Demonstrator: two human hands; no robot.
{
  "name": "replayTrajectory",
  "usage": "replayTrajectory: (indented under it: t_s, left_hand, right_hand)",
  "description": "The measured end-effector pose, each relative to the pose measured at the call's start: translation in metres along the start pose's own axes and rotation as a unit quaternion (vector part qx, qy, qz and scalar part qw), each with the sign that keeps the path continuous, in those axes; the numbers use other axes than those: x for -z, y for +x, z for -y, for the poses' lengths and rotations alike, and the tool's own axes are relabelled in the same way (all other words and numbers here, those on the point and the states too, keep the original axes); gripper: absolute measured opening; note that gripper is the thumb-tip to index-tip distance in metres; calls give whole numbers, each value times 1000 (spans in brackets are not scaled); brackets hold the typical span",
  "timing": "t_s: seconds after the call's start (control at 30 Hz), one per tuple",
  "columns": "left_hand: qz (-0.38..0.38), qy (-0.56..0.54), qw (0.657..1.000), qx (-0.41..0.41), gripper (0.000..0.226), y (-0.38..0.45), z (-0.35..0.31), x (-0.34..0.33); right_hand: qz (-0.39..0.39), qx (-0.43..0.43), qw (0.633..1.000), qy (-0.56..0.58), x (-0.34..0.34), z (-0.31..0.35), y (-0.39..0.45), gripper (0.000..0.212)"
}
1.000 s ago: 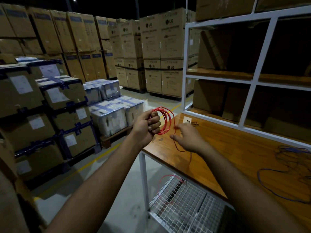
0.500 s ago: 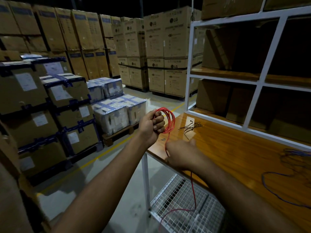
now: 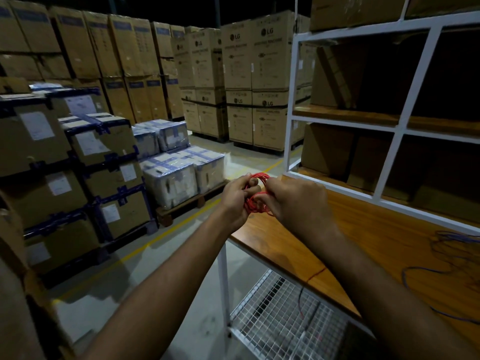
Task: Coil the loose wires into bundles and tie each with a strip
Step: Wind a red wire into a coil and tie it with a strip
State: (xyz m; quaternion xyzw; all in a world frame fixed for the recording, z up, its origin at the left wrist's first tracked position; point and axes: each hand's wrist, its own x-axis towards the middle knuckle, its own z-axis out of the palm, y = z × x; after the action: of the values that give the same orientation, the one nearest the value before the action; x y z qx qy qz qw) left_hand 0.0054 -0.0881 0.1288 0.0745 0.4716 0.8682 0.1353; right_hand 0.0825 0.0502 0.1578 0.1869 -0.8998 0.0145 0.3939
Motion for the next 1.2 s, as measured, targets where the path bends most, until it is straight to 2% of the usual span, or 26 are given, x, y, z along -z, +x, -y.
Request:
replayTrajectory:
  t_s: [0.1, 0.17, 0.23, 0.33, 0.37, 0.4, 0.47, 0.57, 0.67, 0.73, 0.87, 0.93, 1.07, 1.2]
  left_hand:
    - [14, 28, 999, 12, 36, -1, 0, -1]
    - [35, 19, 999, 19, 36, -2, 0, -2]
    - [42, 9, 999, 27, 37, -3, -1, -3]
    - [41, -7, 999, 36, 37, -2, 0, -6]
    - [42, -9, 998, 36, 36, -2, 0, -6]
    - [44, -9, 998, 35, 36, -2, 0, -6]
    - [47, -9, 998, 33, 36, -1, -2, -4]
    - [48, -31, 998, 30, 36, 0, -5, -4]
    - [43, -43, 998, 26, 37, 1, -8, -4]
    - [34, -40, 998, 26, 37, 3, -8, -5]
    - [15, -16, 999, 25, 36, 8, -4, -4]
    - [16, -12, 999, 33, 37, 9, 0, -1]
    - [26, -9, 999, 44, 37, 2, 5, -1]
    - [60, 14, 996, 60, 35, -5, 6, 1]
  right_hand:
    - [27, -90, 995, 34, -8, -14, 2, 43]
    - [87, -146, 975, 143, -10, -20, 3, 41]
    - [148, -178, 934, 270, -10, -26, 6, 35]
    - [231, -160, 865, 415, 0, -35, 10, 27]
    - [250, -147, 853, 434, 5, -40, 12, 28]
    - [262, -130, 856, 427, 8, -45, 14, 32]
    - [251, -101, 888, 371, 11, -55, 19, 36]
    - [209, -93, 929, 291, 15, -65, 24, 24]
    - [234, -108, 948, 187, 15, -63, 22, 18]
    - [245, -86, 958, 126, 12, -53, 18, 10]
    - [271, -32, 949, 158, 10, -36, 12, 10]
    - [244, -10, 951, 190, 13, -33, 13, 9]
    - [146, -61, 952, 263, 15, -38, 21, 9]
    - [149, -126, 924, 328, 10, -52, 27, 10]
